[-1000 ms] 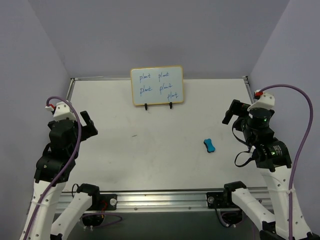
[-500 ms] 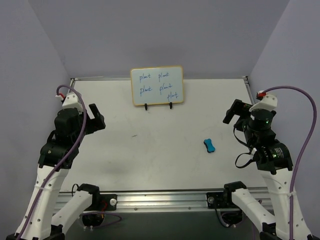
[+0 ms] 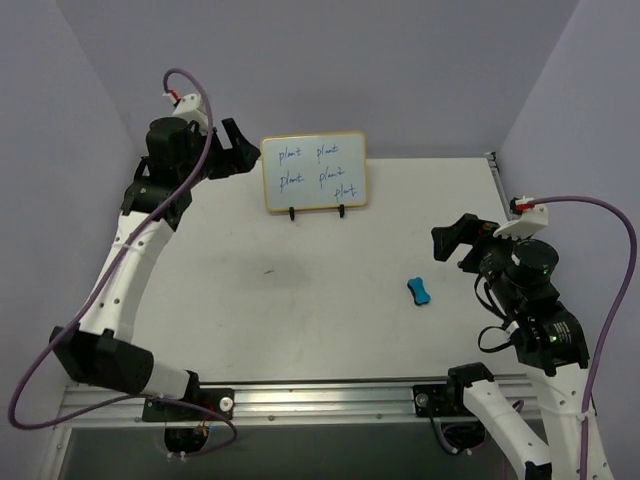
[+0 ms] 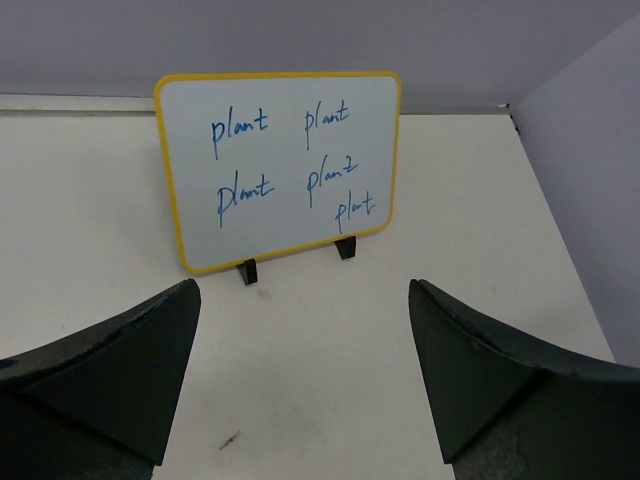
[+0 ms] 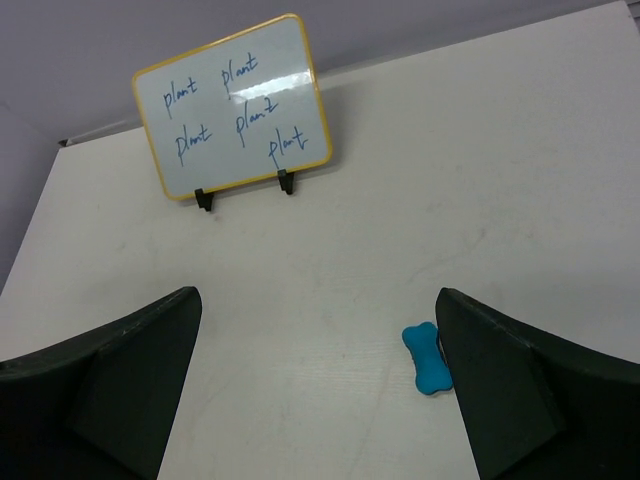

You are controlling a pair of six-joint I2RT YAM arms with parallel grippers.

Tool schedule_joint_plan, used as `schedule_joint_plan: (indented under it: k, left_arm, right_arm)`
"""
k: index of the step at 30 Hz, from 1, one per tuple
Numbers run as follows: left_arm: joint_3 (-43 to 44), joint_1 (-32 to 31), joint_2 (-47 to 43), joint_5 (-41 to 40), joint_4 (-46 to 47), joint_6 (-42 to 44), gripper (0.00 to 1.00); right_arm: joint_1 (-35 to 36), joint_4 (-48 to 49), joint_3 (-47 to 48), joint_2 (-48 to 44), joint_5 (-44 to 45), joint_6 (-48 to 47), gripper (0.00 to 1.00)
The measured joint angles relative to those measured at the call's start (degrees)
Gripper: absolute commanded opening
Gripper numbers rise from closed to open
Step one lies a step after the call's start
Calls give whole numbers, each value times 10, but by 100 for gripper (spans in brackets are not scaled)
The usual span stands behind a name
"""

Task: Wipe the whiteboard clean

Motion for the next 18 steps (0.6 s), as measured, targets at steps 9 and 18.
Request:
schedule_joint_plan:
  k: [9, 18]
  left_arm:
    - [148, 87, 253, 108, 41, 3, 94]
    - [262, 156, 458, 224, 106, -15, 94]
  right_arm:
    - [0, -45, 6, -11, -26, -26, 100]
    - [0, -62, -4, -27, -26, -36, 100]
